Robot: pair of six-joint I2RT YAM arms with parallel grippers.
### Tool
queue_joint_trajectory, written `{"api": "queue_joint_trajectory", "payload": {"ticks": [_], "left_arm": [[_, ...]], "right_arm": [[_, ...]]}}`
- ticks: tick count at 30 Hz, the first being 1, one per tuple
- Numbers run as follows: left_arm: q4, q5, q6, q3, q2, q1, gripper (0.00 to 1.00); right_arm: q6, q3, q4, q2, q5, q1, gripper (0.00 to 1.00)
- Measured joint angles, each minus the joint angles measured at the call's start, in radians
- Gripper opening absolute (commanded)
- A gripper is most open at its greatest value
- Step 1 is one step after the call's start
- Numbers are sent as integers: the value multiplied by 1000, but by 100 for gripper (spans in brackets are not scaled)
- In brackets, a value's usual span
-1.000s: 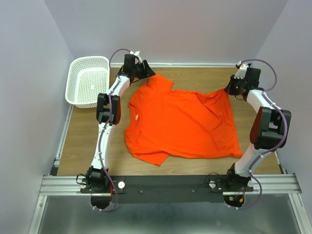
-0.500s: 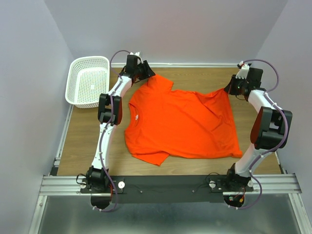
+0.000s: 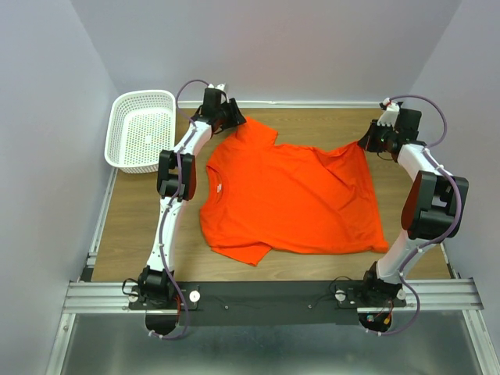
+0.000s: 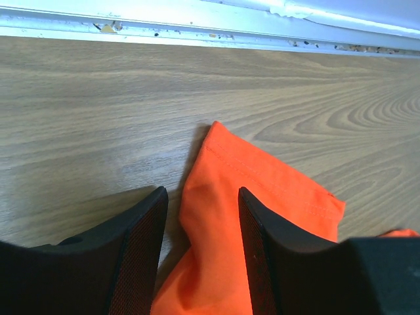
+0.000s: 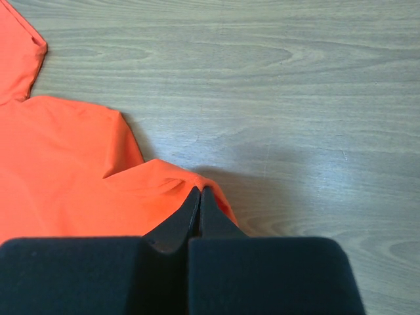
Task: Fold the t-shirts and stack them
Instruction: Flatten the tshirt out
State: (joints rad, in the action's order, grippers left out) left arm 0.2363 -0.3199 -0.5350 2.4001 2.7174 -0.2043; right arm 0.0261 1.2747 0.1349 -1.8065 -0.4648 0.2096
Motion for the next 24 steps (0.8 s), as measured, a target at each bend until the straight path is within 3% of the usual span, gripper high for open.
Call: {"api": "queue_joint_trajectory", "payload": {"ticks": [10,13,17,19,20,24], "left_arm": [[52,17,74,3,-9,-1,42],[65,16,95,-3,-13,-2,34],[77,10,120,-31,-31,-3,7],[78,6,130,-68,-49,-5,6],[69,5,135,-103,-68,-5,0],[63,2,153,-235,-151,-7,0]], "right_arm": [[-1,0,0,0,-15,0,0],[-1,0,-1,0,-18,2,1],[-1,0,-1,0,-20,6,0],[-2,0,-1,0,-20,9,0],[-2,0,-1,0,-20,10,1],[-2,-3,-2,0,-20,15,1]]}}
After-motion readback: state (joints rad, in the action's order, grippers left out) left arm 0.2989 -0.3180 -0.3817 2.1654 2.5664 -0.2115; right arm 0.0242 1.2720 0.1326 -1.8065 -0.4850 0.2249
